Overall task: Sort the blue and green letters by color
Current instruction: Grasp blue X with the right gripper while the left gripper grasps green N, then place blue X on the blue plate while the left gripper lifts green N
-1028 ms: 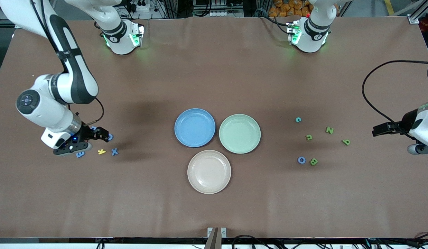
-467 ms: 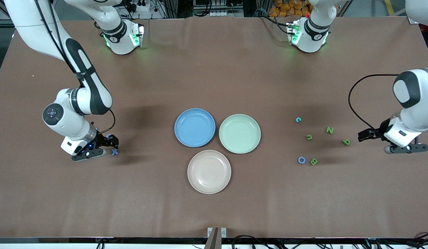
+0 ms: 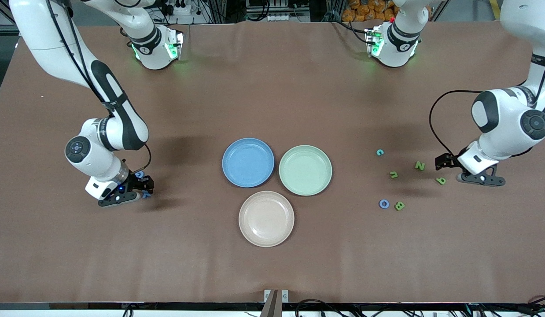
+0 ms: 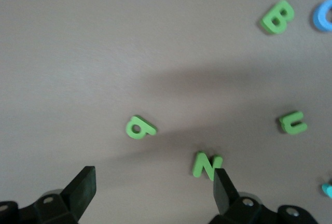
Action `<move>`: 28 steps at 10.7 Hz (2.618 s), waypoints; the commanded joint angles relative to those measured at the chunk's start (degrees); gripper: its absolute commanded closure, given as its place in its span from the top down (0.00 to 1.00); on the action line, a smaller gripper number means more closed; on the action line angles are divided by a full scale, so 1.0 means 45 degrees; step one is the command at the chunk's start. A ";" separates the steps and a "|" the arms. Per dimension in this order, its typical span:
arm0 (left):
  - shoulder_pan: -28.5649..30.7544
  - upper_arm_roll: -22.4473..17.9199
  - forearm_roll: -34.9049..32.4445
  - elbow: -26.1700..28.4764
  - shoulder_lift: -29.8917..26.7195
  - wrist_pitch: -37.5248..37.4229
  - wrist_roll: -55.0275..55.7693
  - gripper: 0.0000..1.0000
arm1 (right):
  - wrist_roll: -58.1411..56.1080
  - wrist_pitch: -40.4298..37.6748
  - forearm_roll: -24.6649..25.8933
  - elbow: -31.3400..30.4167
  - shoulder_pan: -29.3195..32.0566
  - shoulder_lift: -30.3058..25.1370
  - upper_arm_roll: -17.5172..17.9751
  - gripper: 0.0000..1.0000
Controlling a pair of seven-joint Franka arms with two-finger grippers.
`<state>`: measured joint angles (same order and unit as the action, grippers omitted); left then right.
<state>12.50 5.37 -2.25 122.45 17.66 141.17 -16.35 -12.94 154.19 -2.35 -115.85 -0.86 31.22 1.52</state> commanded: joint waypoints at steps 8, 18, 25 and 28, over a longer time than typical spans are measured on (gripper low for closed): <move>-0.1138 -0.0020 0.0148 0.1402 0.0977 0.1634 -0.0996 1.00 | 0.2534 -0.0427 -0.0065 -0.0038 -0.0685 -0.0586 0.0054 0.00; -0.0962 -0.0079 0.0148 0.2497 0.1328 0.3918 -0.1387 0.12 | 1.3437 -0.2057 0.0189 0.0802 -0.5880 -0.1022 0.1675 0.00; -0.1701 -0.0099 0.0168 0.1291 0.0102 0.1900 0.0929 0.00 | 1.1639 -0.4115 0.0775 0.0842 -0.4445 -0.2070 0.1442 1.00; -0.3027 -0.0099 0.0168 0.0332 -0.0311 0.0428 0.3643 0.00 | 0.8044 -0.5259 0.0736 0.0822 -0.2219 -0.2466 0.0952 1.00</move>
<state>3.68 5.20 -2.20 126.09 18.22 147.68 -8.55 33.47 132.72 0.38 -110.99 -17.93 22.22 5.72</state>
